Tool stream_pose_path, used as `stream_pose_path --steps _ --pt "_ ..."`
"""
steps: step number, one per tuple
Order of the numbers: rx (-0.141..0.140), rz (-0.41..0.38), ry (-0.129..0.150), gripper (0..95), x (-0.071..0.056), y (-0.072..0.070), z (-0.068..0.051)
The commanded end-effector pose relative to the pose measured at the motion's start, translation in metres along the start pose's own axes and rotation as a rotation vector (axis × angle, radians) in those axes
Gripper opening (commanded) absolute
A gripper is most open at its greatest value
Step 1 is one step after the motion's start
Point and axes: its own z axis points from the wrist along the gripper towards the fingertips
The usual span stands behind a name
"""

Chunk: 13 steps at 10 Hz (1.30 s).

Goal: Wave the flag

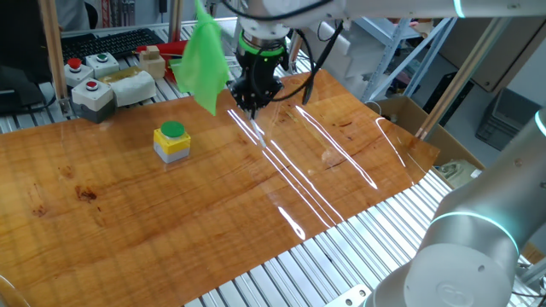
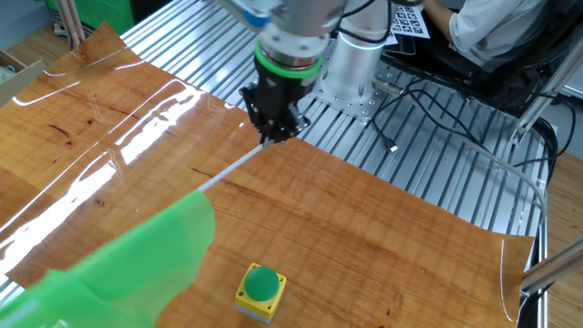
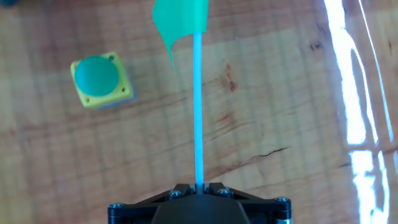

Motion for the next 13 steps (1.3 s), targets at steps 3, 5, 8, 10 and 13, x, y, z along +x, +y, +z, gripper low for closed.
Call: stream_pose_path --steps 3,5,8,10,13 --pt "-0.098 0.220 0.021 0.0 0.007 0.001 0.002" --pt "-0.174 0.407 0.046 0.0 0.002 0.000 0.005" --pt "-0.144 0.511 0.049 0.0 -0.003 -0.001 0.007" --pt "-0.137 0.600 0.057 0.0 -0.004 -0.002 0.008" --pt "-0.130 0.715 0.059 0.0 -0.005 -0.002 0.008"
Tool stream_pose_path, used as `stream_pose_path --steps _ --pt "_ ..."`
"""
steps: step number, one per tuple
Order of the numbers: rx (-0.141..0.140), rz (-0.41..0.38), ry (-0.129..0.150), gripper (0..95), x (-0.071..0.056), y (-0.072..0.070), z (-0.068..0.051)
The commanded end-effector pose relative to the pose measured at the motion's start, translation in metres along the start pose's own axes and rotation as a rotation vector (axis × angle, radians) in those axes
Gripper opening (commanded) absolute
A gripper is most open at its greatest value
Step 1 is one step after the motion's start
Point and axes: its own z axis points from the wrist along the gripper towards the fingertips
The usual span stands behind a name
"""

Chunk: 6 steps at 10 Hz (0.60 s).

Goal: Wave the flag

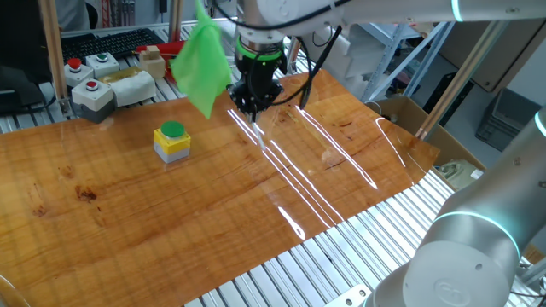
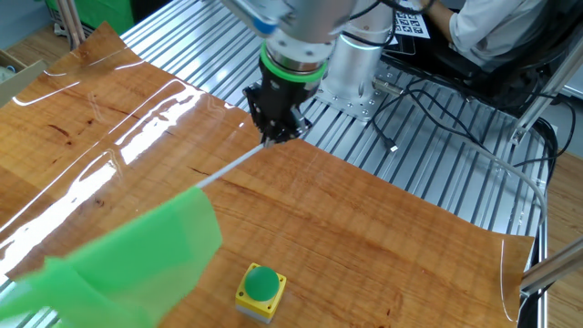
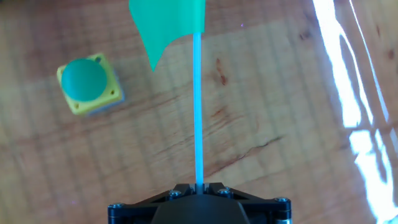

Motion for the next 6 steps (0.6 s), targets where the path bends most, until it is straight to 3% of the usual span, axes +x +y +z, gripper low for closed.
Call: stream_pose_path --steps 1,3,4,5,6 --pt "-0.093 0.455 0.034 0.0 -0.0018 0.0000 0.0008" --pt "-0.090 0.451 0.030 0.0 -0.0019 0.0000 0.0008" --pt "-0.098 0.339 -0.002 0.0 -0.0016 0.0000 0.0007" --pt "-0.069 0.192 -0.023 0.0 -0.0014 0.0000 0.0006" --pt "-0.072 0.126 -0.023 0.0 -0.0015 0.0000 0.0006"
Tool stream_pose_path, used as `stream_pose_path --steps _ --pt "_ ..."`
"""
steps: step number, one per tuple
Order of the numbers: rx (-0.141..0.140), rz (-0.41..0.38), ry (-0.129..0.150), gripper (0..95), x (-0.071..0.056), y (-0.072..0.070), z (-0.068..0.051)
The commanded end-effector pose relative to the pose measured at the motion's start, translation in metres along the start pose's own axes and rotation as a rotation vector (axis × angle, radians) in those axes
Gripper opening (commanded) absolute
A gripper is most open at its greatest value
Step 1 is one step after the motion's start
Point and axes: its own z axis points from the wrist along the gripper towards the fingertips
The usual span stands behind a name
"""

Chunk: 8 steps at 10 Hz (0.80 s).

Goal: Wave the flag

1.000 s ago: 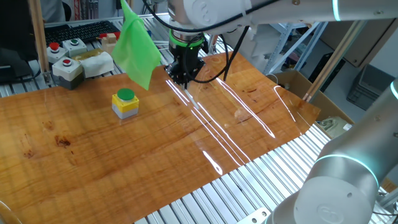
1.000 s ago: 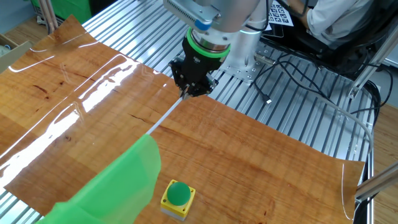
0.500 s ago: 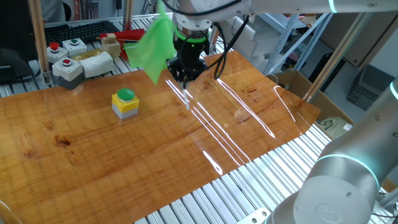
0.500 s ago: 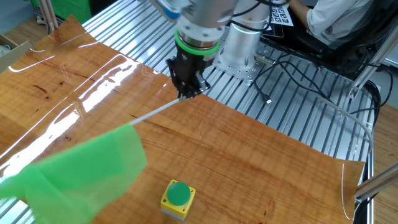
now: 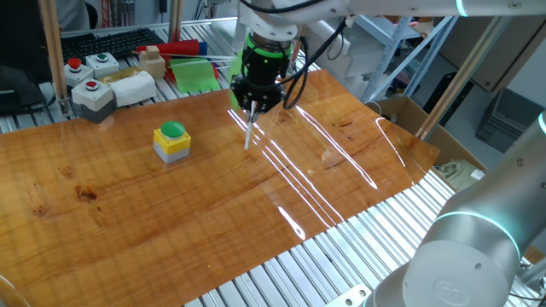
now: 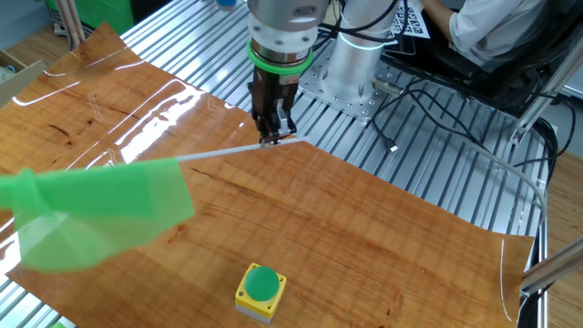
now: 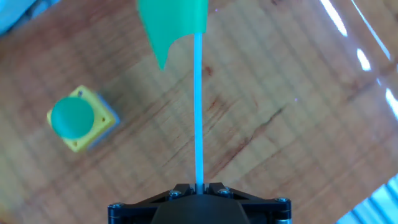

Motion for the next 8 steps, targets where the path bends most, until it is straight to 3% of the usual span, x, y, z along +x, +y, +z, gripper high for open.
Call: stream_pose_path --steps 1,4,8 --pt "0.006 -0.389 -0.031 0.0 -0.0002 0.0004 0.0001" --pt "0.017 -0.571 -0.033 0.0 -0.0004 0.0006 0.0003" --pt "0.052 -0.658 -0.047 0.0 -0.0005 0.0009 0.0005"
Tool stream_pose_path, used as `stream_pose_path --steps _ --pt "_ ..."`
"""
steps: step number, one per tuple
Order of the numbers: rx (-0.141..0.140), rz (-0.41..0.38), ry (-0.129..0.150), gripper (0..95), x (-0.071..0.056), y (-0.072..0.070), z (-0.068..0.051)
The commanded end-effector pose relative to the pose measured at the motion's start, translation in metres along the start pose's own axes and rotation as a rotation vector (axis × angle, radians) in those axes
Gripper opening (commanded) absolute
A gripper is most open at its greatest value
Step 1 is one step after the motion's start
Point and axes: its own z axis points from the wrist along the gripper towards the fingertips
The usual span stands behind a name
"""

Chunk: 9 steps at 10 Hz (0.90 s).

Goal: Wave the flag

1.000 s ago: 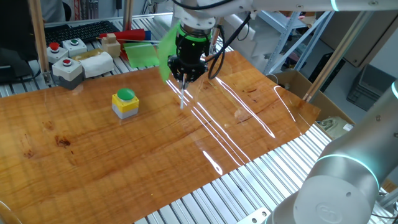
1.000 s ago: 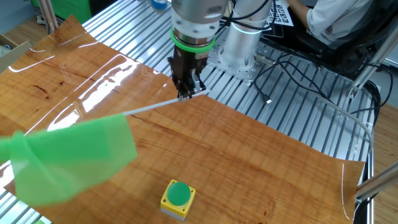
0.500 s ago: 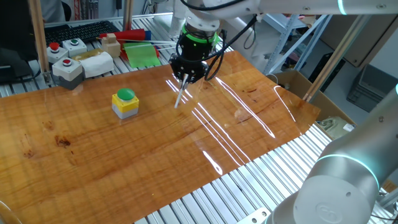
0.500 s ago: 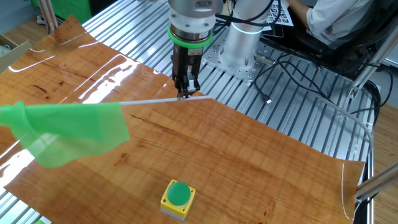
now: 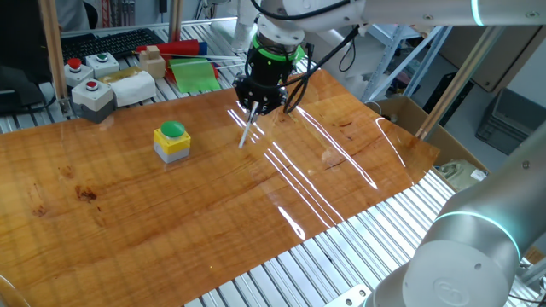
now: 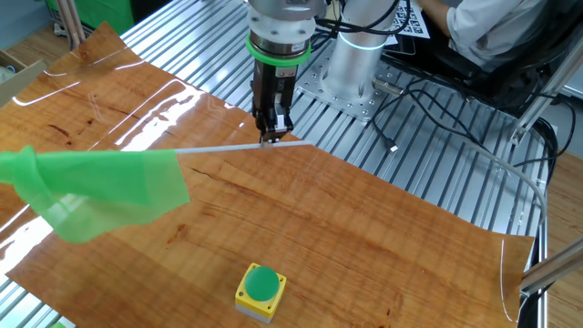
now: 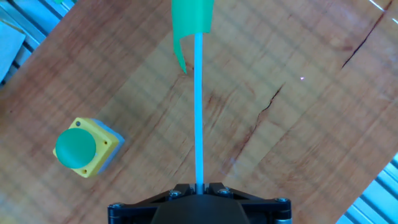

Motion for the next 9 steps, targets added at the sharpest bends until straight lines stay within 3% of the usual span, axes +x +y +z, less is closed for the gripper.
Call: stream_pose_path --steps 1,4,9 --pt "0.097 -0.652 -0.015 0.0 -0.0002 0.0001 0.0002" --pt "0.132 -0.700 -0.027 0.0 0.0000 0.0005 0.0004" --pt "0.148 -0.747 -0.024 0.0 0.0001 0.0008 0.0005"
